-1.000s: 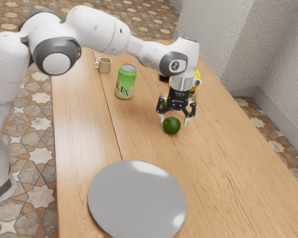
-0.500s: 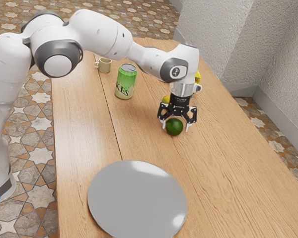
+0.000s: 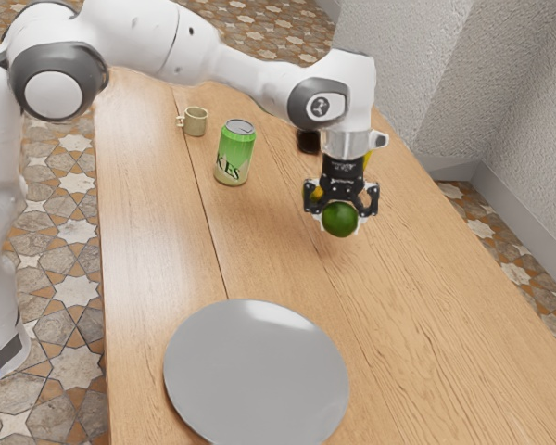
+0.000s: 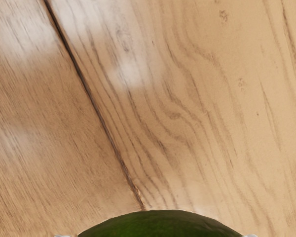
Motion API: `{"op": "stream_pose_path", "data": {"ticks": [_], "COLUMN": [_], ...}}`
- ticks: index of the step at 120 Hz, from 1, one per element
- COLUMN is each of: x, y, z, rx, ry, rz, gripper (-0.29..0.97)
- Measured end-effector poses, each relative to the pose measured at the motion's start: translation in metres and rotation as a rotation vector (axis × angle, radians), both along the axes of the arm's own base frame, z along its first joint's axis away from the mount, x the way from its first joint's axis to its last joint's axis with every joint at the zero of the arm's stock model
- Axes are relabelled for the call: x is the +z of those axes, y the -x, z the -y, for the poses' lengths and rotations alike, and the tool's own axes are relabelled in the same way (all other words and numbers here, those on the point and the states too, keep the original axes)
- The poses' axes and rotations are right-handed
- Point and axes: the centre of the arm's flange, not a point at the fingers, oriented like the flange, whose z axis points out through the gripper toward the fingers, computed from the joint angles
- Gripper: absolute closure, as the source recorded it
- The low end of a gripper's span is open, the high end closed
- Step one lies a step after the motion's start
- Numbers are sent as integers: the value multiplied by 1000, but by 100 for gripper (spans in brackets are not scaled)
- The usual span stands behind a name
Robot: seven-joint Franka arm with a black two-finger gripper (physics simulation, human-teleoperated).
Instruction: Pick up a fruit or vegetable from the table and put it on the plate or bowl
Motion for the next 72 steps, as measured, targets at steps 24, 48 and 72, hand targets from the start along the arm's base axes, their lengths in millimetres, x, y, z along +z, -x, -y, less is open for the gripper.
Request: {"op": "stream_pose_path", "data": {"ticks": [24, 48, 72], "x": [32, 26, 31], "y": [126, 173, 186], "z": [204, 276, 293], "rx": [-247, -201, -84], "ry": [-79, -112, -106], "rz": [-5, -43, -57], "gripper": [31, 31, 10]}}
